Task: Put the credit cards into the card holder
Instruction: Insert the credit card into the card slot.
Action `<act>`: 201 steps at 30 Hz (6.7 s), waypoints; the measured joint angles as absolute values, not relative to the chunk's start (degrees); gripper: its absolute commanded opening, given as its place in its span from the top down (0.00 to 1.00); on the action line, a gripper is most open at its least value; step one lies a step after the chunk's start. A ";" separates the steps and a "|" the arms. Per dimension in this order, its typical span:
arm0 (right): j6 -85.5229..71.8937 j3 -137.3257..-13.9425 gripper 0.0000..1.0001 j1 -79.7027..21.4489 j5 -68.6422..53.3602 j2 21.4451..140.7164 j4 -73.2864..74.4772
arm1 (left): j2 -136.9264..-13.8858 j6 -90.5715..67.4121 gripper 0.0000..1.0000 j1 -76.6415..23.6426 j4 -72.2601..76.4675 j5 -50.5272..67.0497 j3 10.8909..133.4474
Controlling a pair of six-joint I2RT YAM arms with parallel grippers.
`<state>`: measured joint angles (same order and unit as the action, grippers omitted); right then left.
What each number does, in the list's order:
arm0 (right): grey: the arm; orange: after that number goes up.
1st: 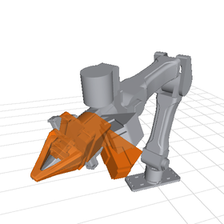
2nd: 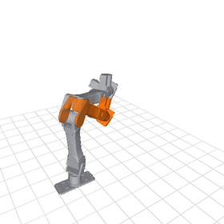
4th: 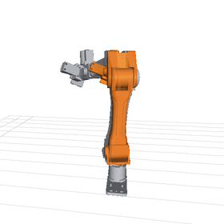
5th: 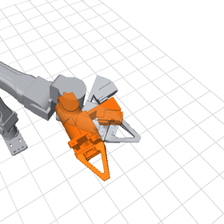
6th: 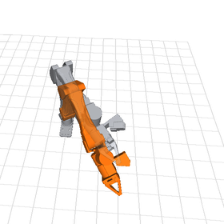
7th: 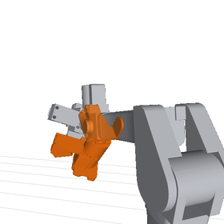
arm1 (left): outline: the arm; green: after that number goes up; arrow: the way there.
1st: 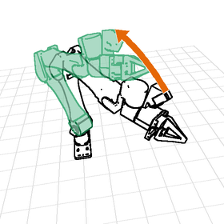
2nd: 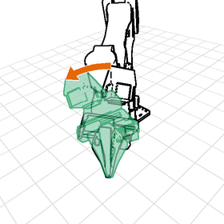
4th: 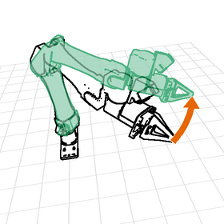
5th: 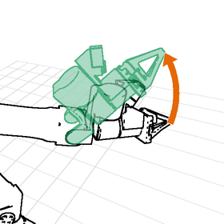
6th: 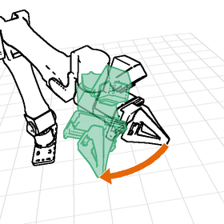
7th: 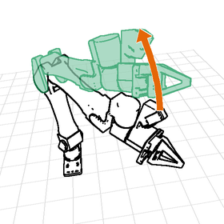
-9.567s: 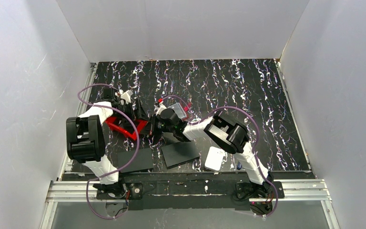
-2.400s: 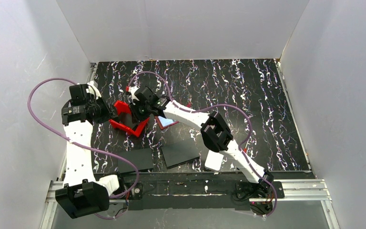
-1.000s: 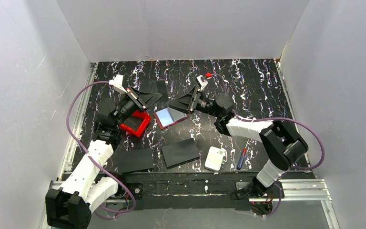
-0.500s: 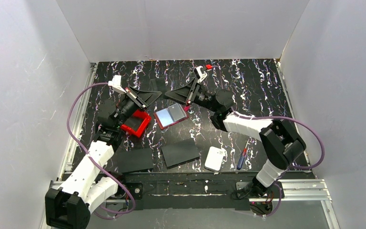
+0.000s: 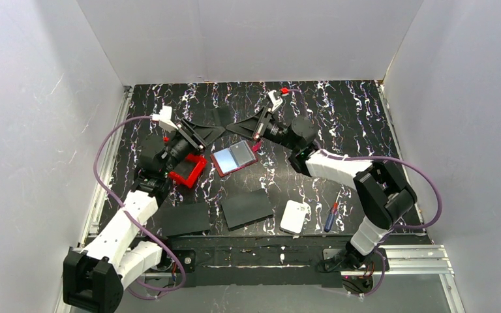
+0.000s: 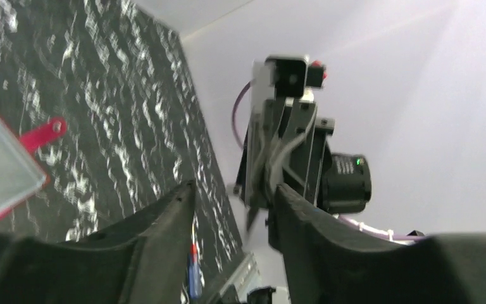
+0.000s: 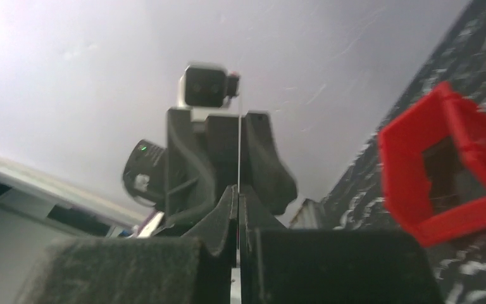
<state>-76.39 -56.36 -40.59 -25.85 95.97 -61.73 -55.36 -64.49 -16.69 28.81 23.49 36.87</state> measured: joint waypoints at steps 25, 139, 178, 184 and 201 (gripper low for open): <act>-25.21 -81.97 0.99 -29.45 -46.64 118.03 7.81 | -95.19 -43.06 0.75 -18.54 -16.99 23.57 60.83; -29.34 -87.08 0.99 -33.37 -37.25 128.14 -1.41 | -100.49 -37.22 0.95 -18.55 -13.90 14.06 57.55; -36.95 -77.47 0.99 -33.86 -42.01 128.46 -21.72 | -98.91 -36.87 0.95 -18.55 -14.16 13.89 55.88; -40.23 -74.71 0.99 -33.92 -41.64 128.18 -26.34 | -98.87 -36.60 0.95 -18.55 -14.35 13.89 55.86; -22.46 -86.17 0.61 -36.74 -32.76 125.90 3.26 | -96.33 -34.22 0.88 -16.54 -18.49 14.55 55.83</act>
